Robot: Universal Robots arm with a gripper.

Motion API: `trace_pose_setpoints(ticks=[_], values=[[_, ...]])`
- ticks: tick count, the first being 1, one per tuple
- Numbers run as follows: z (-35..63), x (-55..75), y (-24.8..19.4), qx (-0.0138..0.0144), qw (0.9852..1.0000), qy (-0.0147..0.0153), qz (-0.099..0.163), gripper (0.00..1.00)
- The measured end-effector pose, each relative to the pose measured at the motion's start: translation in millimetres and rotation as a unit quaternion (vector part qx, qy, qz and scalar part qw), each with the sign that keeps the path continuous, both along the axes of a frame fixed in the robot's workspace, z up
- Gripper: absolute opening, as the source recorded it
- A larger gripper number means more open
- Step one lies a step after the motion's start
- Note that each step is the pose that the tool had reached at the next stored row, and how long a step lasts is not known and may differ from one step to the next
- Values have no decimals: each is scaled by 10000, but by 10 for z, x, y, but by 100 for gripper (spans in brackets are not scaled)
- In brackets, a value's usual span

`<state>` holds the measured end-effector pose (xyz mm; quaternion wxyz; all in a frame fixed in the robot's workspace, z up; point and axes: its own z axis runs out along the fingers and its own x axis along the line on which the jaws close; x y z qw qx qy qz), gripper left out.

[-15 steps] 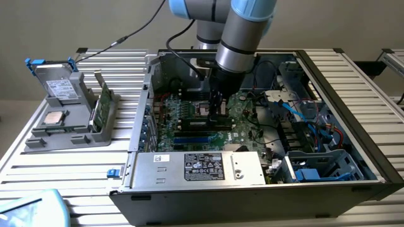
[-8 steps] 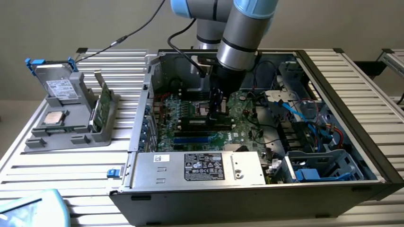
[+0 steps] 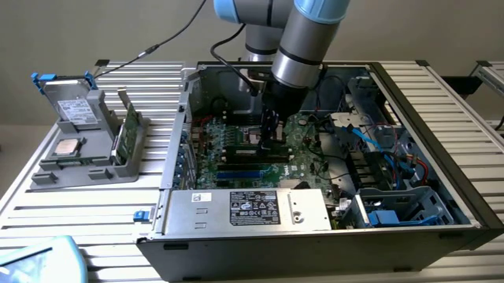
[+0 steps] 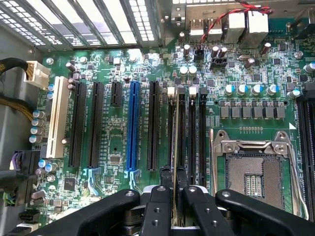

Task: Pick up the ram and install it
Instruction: 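Insert the ram into the slot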

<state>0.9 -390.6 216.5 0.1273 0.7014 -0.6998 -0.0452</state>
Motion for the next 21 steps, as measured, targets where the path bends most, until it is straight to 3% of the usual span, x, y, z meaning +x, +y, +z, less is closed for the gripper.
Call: trace_pose_setpoints(ticks=[3,21], values=[[0,5,0,-8,10000,19,2,15],[-4,19,1,-19,9999,21,142,15]])
